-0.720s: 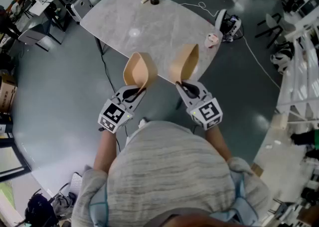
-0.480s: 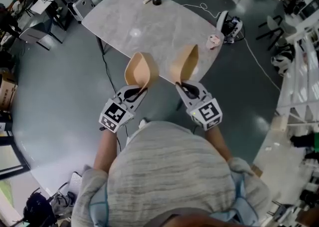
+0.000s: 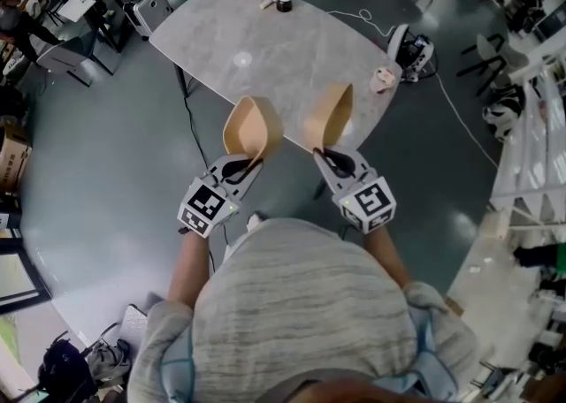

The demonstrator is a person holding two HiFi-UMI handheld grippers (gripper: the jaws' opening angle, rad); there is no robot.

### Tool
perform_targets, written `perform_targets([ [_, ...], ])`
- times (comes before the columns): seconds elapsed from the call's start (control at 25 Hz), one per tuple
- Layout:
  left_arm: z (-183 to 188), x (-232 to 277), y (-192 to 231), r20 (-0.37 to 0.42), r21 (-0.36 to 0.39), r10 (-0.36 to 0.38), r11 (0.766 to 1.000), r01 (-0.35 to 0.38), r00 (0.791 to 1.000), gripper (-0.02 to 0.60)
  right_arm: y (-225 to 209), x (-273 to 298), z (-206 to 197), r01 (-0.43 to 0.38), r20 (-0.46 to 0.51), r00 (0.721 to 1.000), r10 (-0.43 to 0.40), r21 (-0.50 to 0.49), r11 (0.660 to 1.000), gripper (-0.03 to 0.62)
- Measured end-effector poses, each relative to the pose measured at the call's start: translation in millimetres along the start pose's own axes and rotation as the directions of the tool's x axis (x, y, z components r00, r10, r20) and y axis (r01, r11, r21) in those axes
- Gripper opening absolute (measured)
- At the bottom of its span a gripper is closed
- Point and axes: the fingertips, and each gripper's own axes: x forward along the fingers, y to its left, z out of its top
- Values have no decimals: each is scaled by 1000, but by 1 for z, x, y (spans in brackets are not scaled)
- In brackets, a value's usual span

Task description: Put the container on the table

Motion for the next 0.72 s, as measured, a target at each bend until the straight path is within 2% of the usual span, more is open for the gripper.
perform_targets([
  [0.28,-5,-10,8,3,-11,11,1000,-11,1000,5,8,15,2,-21,-10,1000,21,4,1000,18],
  [0.72,-28,-50,48,5,-28,52,998,-52,999,5,36,71,18,-63,8,998,63,7,998,18],
])
